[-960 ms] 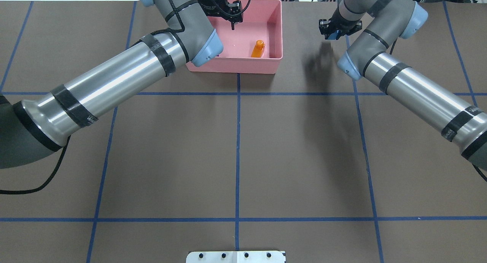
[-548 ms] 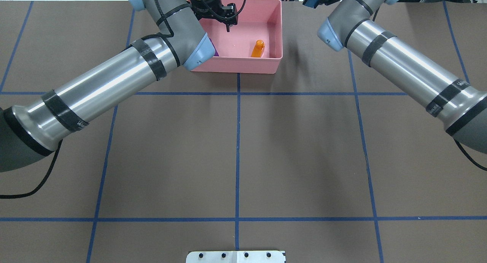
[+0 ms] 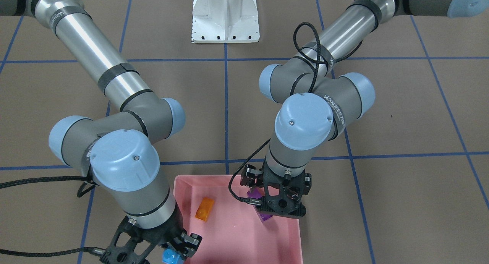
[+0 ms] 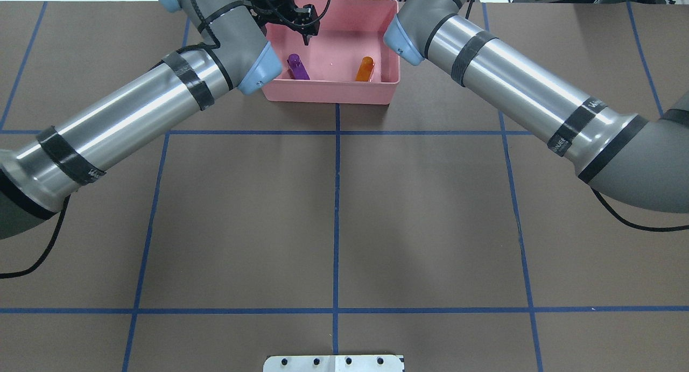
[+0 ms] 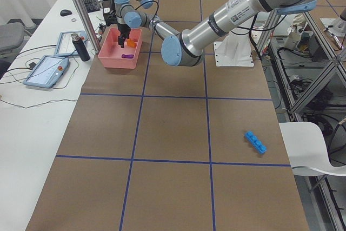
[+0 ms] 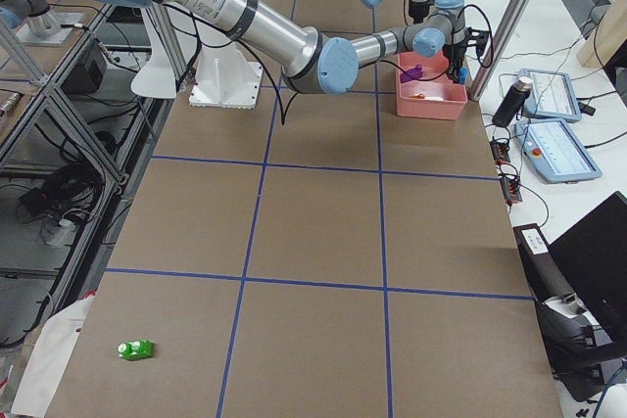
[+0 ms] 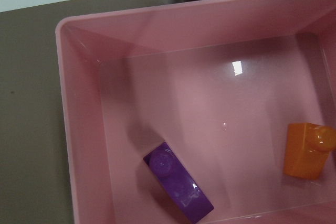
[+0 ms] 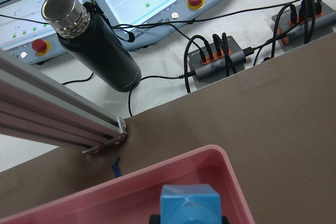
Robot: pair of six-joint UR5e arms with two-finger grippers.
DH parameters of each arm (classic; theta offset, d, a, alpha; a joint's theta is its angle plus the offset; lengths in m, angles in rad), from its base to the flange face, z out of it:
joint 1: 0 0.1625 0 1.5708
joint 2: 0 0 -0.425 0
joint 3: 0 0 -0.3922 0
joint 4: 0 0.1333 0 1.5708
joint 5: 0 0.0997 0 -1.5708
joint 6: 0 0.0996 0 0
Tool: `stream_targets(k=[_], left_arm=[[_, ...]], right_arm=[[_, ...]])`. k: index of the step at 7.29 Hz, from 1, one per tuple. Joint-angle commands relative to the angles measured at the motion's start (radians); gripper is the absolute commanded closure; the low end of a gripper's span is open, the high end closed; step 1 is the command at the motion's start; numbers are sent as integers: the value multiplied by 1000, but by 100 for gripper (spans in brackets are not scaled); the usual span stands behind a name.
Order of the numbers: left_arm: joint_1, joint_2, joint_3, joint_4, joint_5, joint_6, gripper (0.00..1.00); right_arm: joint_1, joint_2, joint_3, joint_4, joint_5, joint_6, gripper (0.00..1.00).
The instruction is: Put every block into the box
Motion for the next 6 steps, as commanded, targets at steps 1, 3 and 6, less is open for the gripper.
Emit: stream_targets(k=[1, 3, 6], left_arm=[[-38, 95, -91, 5, -97, 24, 0], [-60, 331, -368, 13, -104, 27, 0], [-41, 888, -845, 7, -100, 100, 0]], right_arm=[[-3, 7, -1, -55, 15, -23, 1], [34, 3, 74, -209, 118, -127, 1], [106, -103, 316, -426, 222, -260, 1]])
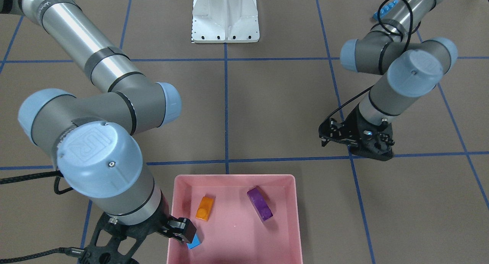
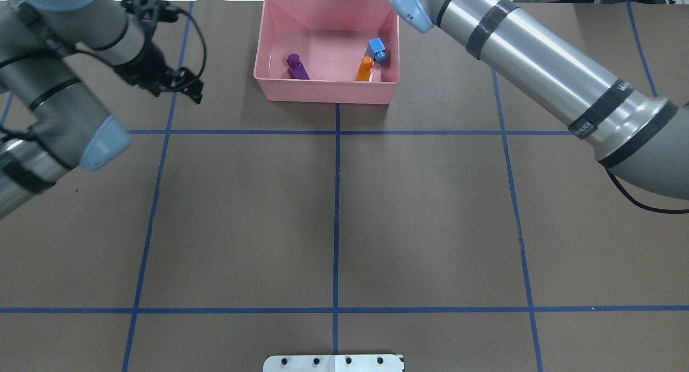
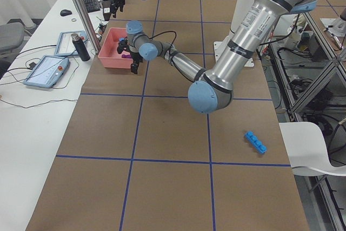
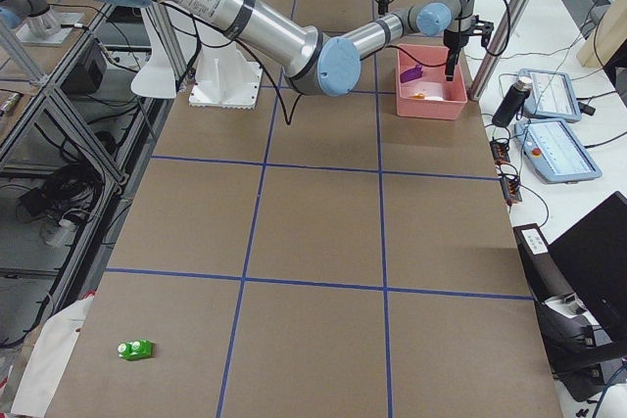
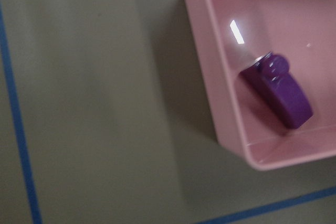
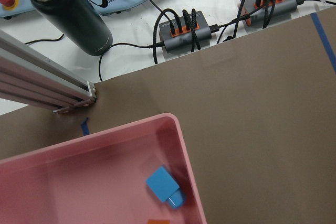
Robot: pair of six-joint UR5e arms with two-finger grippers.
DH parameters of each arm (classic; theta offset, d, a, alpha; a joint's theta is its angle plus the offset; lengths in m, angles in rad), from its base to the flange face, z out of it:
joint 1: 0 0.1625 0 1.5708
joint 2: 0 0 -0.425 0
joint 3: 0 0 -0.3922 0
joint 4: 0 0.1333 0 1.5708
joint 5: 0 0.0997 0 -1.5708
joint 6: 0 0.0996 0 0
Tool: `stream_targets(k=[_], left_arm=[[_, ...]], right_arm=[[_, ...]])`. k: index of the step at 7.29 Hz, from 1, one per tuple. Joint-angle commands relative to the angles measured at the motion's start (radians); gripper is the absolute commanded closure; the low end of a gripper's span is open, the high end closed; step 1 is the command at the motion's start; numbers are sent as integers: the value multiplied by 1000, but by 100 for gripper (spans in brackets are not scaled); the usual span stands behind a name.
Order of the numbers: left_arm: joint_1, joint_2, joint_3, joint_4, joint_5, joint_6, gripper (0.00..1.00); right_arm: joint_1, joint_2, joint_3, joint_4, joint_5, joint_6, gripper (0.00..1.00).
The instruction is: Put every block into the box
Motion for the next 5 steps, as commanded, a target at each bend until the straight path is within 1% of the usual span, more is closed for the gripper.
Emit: stream_targets(k=[1, 2, 3, 4, 5], left_arm=[[24, 352, -303, -4, 3, 28, 0], [118, 484, -391, -4, 9, 23, 0], [203, 578, -454, -4, 46, 29, 0], [322, 689, -510, -11, 113, 31, 0], [466, 766, -545, -11, 199, 29, 0]], right_arm=[[47, -144, 219, -87, 65, -63, 1], [61, -223, 334, -145, 78, -108, 1], [71, -289, 438, -214, 78, -169, 1], [85, -341, 520, -258, 78, -210, 1], [101, -384, 575, -286, 81, -244, 1]])
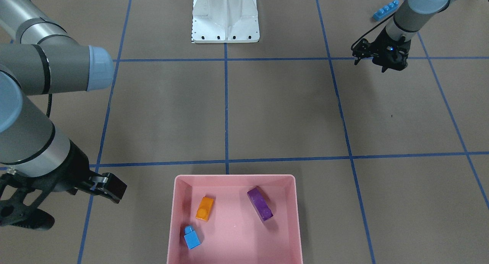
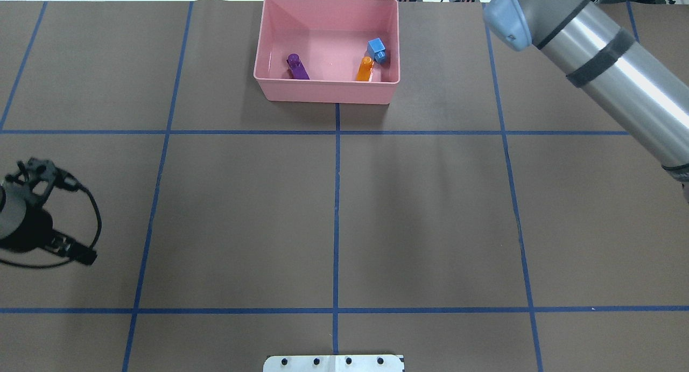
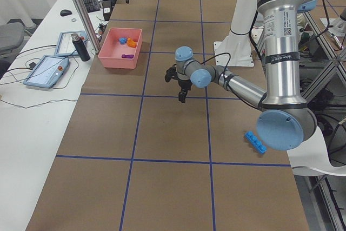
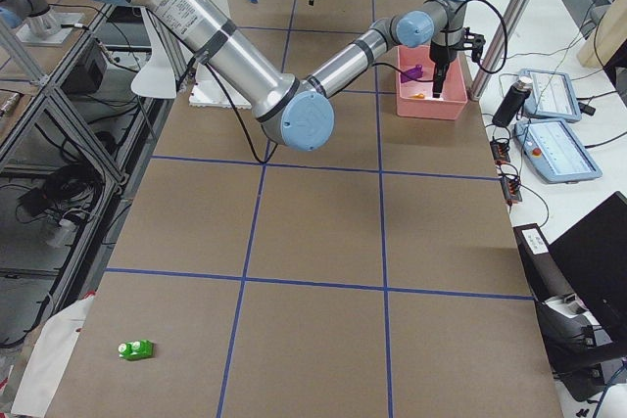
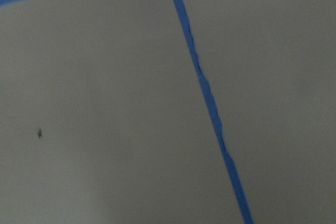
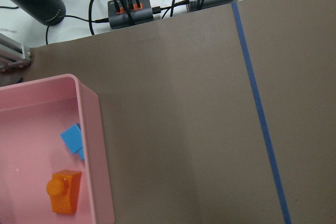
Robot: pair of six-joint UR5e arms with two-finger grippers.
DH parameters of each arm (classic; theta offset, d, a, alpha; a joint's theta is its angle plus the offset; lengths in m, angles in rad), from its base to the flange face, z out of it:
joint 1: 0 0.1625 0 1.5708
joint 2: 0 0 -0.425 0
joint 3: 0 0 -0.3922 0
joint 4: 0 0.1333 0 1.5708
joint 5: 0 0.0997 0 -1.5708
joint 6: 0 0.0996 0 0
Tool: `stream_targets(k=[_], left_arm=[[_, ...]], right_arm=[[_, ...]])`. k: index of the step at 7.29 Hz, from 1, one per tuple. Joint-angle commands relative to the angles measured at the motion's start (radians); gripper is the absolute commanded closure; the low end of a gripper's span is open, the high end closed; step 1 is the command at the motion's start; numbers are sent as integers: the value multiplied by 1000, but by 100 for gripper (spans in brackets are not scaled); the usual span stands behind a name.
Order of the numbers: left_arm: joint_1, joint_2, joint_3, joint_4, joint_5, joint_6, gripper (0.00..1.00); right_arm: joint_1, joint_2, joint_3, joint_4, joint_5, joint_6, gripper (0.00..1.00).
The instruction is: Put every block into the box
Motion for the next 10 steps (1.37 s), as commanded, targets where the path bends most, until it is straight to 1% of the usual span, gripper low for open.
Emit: stream_targets(k=[1, 2, 3, 4, 5, 6, 7, 8, 10], left_arm=[[254, 183, -59, -3, 100, 2, 0], [328, 236, -61, -9, 118, 29, 0], [403, 304, -61, -44, 129, 43, 0], [494, 395, -59, -121, 157, 41, 0], [549, 431, -55, -160, 158, 34, 0], [617, 431, -28, -161, 160, 14, 0], [696, 428, -21, -161, 166, -61, 0], [799, 428, -20, -161, 216, -143, 0], [922, 422, -18, -162, 221, -242, 0]], right_arm=[[23, -98, 125, -59, 6, -77, 1], [25, -110, 142, -60, 6, -77, 1], [28, -106, 142, -60, 6, -77, 1], [28, -107, 143, -60, 6, -77, 1], [28, -106, 143, -60, 5, -77, 1], [28, -107, 143, -60, 5, -77, 1], [28, -107, 143, -60, 2, -77, 1], [26, -107, 143, -60, -1, -75, 1], [26, -107, 147, -58, -7, -74, 1]])
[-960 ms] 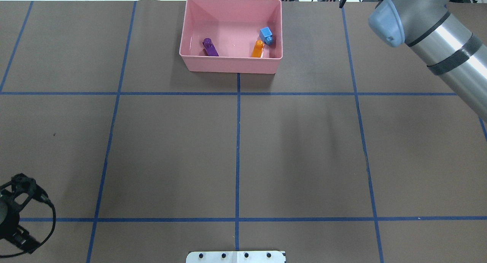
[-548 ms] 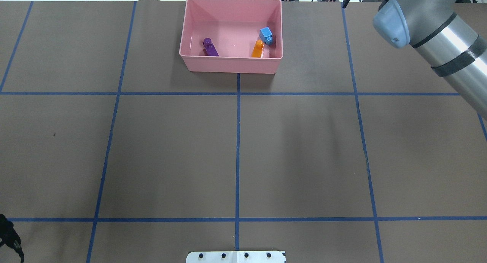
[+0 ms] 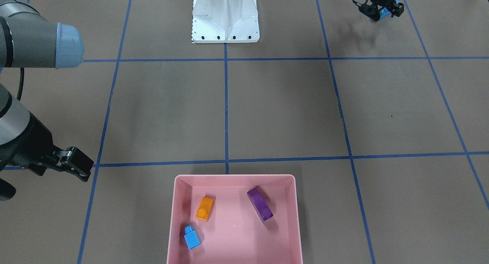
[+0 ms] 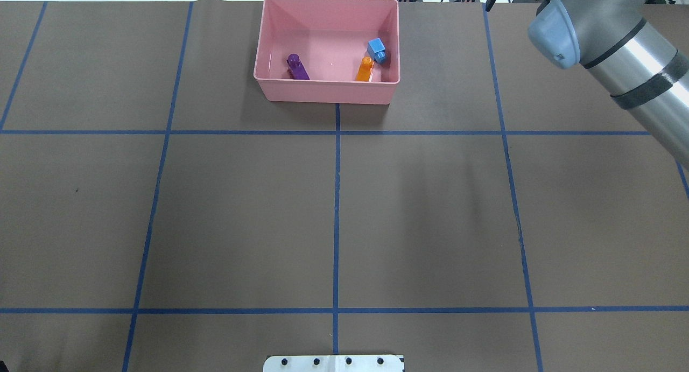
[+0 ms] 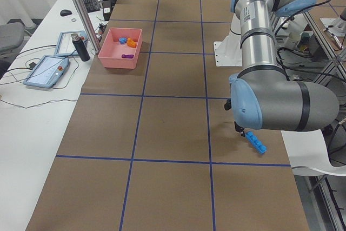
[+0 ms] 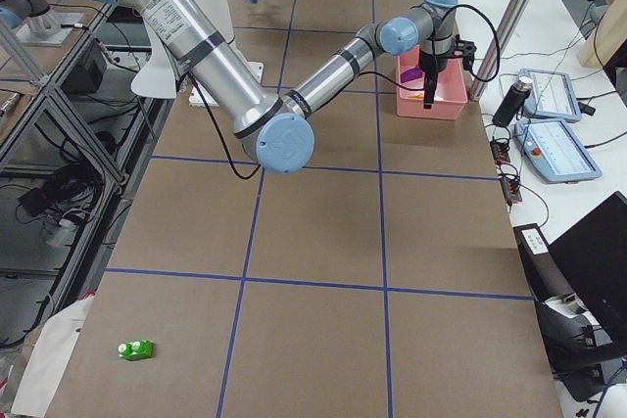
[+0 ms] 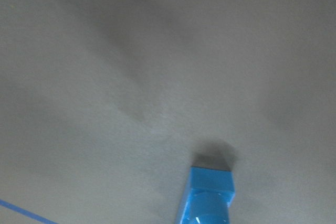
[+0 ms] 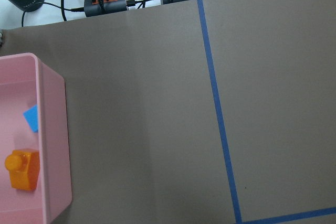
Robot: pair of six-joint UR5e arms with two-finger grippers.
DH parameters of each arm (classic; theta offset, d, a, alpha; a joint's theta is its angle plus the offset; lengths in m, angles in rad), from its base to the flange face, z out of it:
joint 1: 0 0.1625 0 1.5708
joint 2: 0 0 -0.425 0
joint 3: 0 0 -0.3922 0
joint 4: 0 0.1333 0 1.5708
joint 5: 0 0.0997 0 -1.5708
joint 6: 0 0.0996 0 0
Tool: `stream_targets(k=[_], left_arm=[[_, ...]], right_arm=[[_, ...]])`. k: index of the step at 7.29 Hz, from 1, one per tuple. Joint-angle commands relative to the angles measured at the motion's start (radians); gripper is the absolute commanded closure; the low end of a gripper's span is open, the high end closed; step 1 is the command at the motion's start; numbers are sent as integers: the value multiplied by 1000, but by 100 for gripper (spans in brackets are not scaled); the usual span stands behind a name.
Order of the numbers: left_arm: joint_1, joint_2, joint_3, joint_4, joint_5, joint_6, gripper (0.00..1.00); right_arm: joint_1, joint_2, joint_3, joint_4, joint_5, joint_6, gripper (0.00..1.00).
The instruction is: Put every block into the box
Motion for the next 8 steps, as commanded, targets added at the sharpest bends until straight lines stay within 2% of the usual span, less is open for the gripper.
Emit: stream_targets(k=[1, 5, 6, 8], left_arm=[[93, -6, 16, -1, 9, -69, 1], [101, -10, 108, -24, 9, -55, 2], [101, -10, 108, -33, 9, -57, 9], [107, -18, 109, -36, 9, -61, 12]], right_arm=[[0, 0, 5, 1, -2, 1, 1], [-14, 8, 5, 1, -5, 12, 1], [-16, 8, 5, 3, -5, 12, 0], [-19, 6, 5, 3, -7, 12, 1]])
